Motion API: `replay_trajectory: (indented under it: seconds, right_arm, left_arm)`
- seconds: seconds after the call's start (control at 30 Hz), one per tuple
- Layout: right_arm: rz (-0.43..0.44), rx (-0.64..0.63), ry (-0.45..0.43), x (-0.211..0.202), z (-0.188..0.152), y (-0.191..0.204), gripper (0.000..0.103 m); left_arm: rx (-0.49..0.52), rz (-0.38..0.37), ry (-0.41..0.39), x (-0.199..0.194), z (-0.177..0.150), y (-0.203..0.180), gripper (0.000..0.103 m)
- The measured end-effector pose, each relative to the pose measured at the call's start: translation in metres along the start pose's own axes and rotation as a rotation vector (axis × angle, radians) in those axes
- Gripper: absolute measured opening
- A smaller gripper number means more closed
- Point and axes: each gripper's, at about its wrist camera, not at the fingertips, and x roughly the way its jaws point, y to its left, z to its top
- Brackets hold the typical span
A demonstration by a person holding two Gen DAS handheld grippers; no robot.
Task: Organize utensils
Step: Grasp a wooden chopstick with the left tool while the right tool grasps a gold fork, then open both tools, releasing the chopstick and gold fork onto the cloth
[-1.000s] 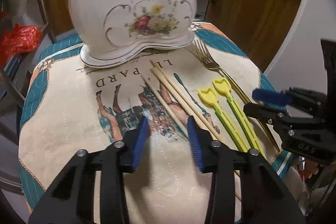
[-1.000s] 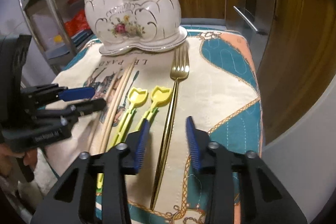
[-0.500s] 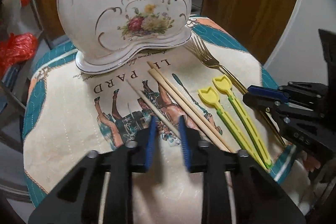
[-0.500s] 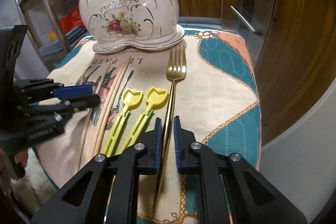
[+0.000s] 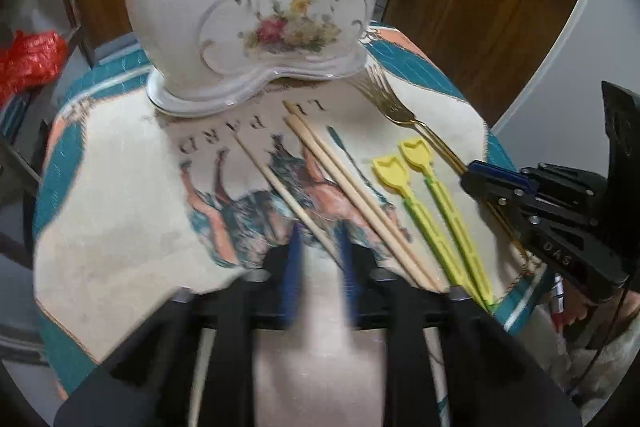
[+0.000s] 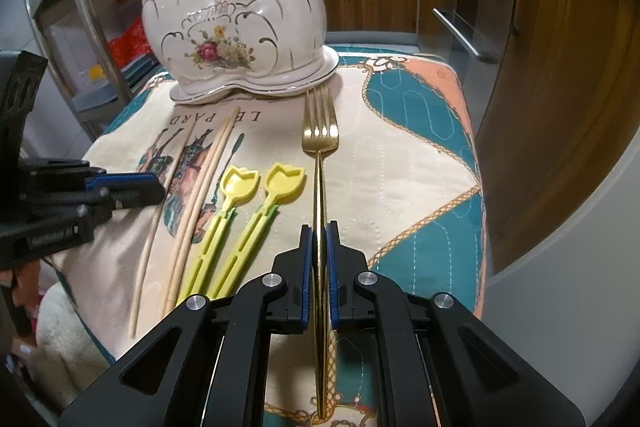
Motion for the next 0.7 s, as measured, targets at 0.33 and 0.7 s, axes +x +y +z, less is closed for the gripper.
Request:
replay_trajectory:
  seconds: [0.33, 0.7]
  right_arm:
    - [0.008, -0.03, -0.003, -0.003, -0.004, 0.002, 0.008]
    - [0.034, -0.036, 0.034, -0.012, -0.01, -0.011, 0.008]
  left_arm:
    - [0.046, 0.118, -0.02, 0.005, -0.005, -0.02, 0.008]
    - [0.144, 0.083, 0.087, -0.006, -0.012, 0.012, 0.004]
